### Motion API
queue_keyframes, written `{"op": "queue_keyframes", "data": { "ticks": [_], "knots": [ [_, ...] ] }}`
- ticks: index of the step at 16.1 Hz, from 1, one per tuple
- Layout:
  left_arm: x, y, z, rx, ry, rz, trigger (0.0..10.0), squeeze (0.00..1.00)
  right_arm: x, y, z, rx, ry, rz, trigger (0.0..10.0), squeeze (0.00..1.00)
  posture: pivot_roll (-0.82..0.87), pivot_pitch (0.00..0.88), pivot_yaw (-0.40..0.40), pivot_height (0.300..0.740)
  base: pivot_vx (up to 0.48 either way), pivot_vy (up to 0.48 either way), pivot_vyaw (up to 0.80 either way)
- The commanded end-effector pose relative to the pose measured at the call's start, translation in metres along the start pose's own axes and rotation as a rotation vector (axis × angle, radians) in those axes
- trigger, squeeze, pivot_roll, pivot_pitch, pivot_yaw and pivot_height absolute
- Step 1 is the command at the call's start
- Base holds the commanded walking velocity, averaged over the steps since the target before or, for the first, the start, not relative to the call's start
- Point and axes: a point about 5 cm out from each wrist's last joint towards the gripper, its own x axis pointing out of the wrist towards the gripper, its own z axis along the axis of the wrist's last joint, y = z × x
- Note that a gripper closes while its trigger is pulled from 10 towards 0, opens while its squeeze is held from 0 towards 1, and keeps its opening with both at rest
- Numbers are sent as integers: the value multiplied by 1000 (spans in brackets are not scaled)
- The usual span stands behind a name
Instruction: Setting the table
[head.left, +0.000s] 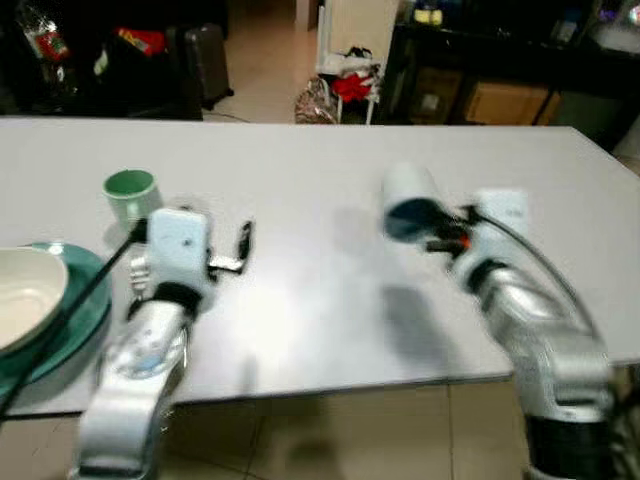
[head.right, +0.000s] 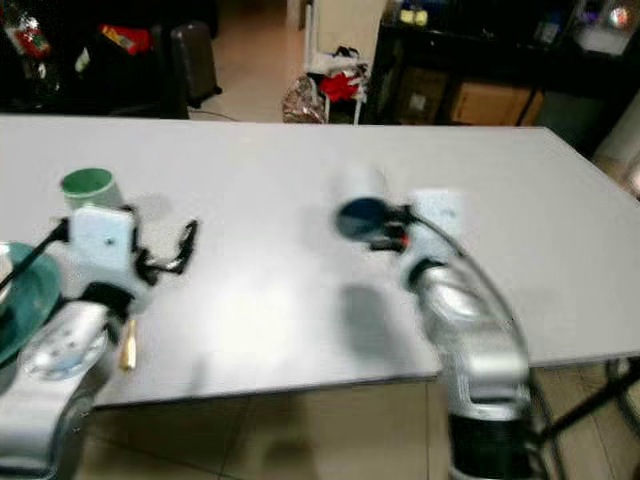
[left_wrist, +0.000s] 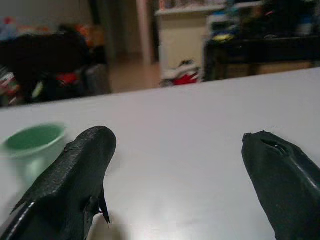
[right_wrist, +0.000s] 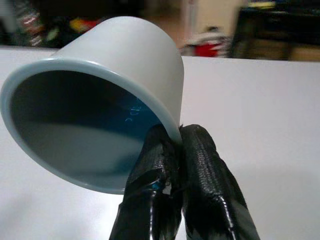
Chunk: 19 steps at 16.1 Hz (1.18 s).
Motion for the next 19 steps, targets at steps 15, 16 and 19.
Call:
{"op": "queue_keyframes", "data": {
  "ticks": [15,16,19],
  "knots": [
    [-7,16,14,176,13,-192,10000,0,110,9,34,-17,263,171,10000,0,58,84,-49,740,0,0,0],
    [-9,17,20,202,14,-228,10000,0,111,8,36,35,293,161,10000,0,74,108,-54,740,0,0,0],
    [-20,16,26,225,28,-302,10000,0,110,7,43,74,328,190,10000,0,91,146,-64,740,0,0,0]
  ]
}}
